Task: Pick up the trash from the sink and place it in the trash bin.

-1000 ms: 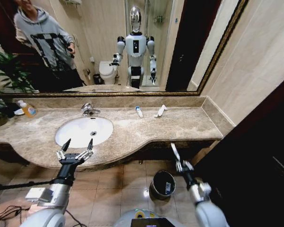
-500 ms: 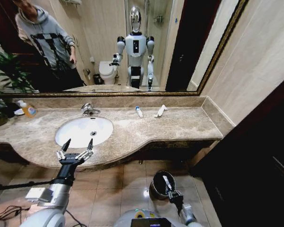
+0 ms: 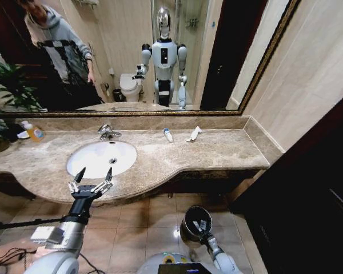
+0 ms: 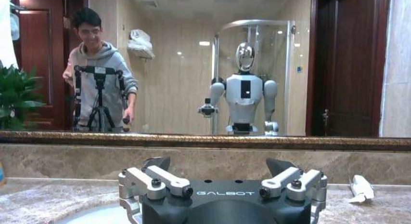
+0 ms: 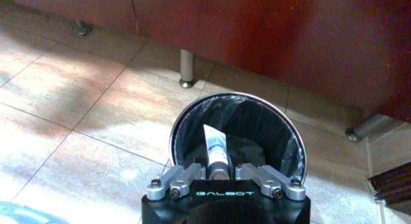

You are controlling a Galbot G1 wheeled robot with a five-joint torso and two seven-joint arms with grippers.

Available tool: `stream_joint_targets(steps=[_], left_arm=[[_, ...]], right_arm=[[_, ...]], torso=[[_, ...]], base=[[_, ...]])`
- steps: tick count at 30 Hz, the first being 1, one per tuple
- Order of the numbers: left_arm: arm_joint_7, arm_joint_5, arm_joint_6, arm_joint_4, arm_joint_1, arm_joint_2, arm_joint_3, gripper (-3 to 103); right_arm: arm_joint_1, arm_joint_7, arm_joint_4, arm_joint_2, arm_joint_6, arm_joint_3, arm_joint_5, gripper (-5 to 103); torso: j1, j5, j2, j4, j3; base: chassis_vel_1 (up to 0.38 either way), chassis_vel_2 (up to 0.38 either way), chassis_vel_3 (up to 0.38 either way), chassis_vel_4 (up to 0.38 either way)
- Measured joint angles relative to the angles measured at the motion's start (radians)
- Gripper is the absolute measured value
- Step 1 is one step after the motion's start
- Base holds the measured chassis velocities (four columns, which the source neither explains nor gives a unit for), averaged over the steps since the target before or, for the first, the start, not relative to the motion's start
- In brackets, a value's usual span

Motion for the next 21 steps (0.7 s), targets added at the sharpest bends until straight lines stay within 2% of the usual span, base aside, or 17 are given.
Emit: stream_joint_targets(steps=[8,14,15,17,18,19,20,21], left_arm=[[0.000,0.000,0.000,0.000,0.000,0.000,0.000,100],[0.000,0.000,0.000,0.000,0.000,0.000,0.000,100],[0.000,0.000,0.000,0.000,0.000,0.000,0.000,100],[0.000,0.000,0.000,0.000,0.000,0.000,0.000,100],[0.000,0.000,0.000,0.000,0.000,0.000,0.000,100],[0.000,0.000,0.000,0.000,0.000,0.000,0.000,100],[0.000,0.000,0.000,0.000,0.000,0.000,0.000,100],[0.000,0.000,0.000,0.000,0.000,0.000,0.000,100]], right_arm=[[0.092,-0.002,-0.118,0.009,0.045,0.017,-0.002,18],[0.135,-0.001,-0.173,0.016,0.052,0.029,-0.008,19],[0.153,0.000,-0.192,0.016,0.051,0.031,-0.011,24],[0.157,0.000,-0.197,0.016,0.051,0.031,-0.011,24],[0.161,0.000,-0.199,0.016,0.049,0.032,-0.011,30],[0.161,0.000,-0.198,0.016,0.048,0.033,-0.011,30],[0.155,-0.004,-0.181,0.015,0.040,0.034,-0.009,40],[0.155,-0.004,-0.181,0.015,0.040,0.034,-0.009,40]], torso=[[0.000,0.0000,0.000,0.0000,0.000],[0.000,0.0000,0.000,0.0000,0.000],[0.000,0.0000,0.000,0.0000,0.000],[0.000,0.0000,0.000,0.0001,0.000],[0.000,0.0001,0.000,0.0000,0.000],[0.000,0.0000,0.000,0.0000,0.000],[0.000,0.0000,0.000,0.0000,0.000],[0.000,0.0000,0.000,0.0000,0.000]], base=[[0.000,0.000,0.000,0.000],[0.000,0.000,0.000,0.000],[0.000,0.000,0.000,0.000],[0.000,0.000,0.000,0.000],[0.000,0.000,0.000,0.000],[0.000,0.000,0.000,0.000],[0.000,0.000,0.000,0.000],[0.000,0.000,0.000,0.000]])
